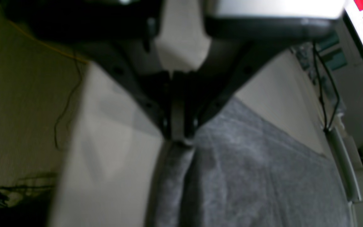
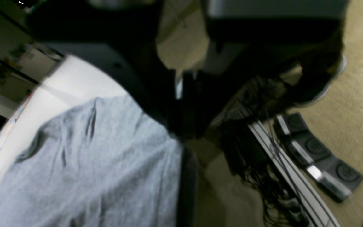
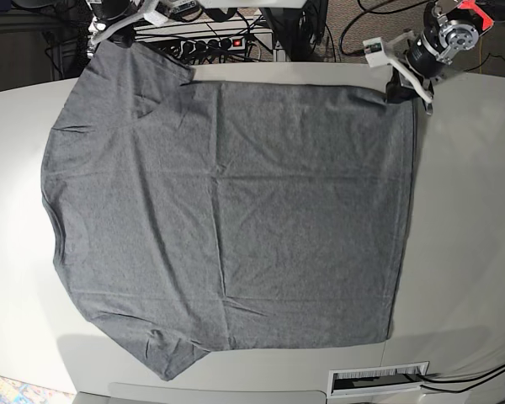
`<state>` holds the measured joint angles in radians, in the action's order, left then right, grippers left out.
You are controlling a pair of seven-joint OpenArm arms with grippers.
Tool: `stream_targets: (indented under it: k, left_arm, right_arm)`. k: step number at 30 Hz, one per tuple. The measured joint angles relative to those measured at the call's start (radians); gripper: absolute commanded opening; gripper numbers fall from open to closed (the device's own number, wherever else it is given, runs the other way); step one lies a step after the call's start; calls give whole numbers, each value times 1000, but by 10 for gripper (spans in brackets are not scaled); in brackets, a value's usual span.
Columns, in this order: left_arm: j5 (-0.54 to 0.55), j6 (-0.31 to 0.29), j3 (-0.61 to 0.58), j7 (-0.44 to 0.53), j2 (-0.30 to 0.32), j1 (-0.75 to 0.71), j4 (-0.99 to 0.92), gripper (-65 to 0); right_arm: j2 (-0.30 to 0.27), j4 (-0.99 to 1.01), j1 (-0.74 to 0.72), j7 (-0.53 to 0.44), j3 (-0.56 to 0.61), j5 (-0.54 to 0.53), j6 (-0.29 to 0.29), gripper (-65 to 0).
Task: Fold the T-shirt properly
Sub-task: 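Lift the shoulder edge with both grippers and pull it toward the hem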
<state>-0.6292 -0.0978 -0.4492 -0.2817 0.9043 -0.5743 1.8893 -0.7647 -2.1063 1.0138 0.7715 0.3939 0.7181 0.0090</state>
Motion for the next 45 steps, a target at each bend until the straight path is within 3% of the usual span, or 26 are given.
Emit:
stream_targets:
  k: [4,11,15,19,24,26,28,34,39,45]
  left_arm:
    - [-71,79,-2,-40,14,-90,22,-650]
    - [-166,129,-17,-139,105,-230,73,-650]
    - [-232,208,-15,-165,140,-251,89,-650]
    - [-269,244,-16,-167,146,-254,92,-650]
    - [-359,340,-14,-197,146,-253,97,-650]
    - [-377,346,-14,-197,146,-254,106,-650]
    - [-381,369,-14,-197,146,-252,118,-650]
    - [-393,378,8,-191,146,-195,140,-650]
    - [-230,378,47,-146,146,-88,141,-650]
    - [-93,378,46,-110,137,34,140,-650]
  right_arm:
    - [0,-4,50,19,0,91,-14,-650]
    - [-5,-5,111,85,0,297,-169,-650]
    - [-11,-7,117,111,0,399,-231,-650]
    - [-11,-7,117,111,0,439,-261,-650]
    - [-11,-53,117,114,-1,476,-284,-650]
    - [-11,-93,120,100,-24,482,-299,-650]
    - [-11,-132,119,78,-76,469,-297,-650]
    - [-11,-200,119,-32,-267,293,-299,-650]
    - [-11,-200,58,-69,-333,144,-268,-650]
    - [-5,-200,-58,-97,-333,66,-246,-650]
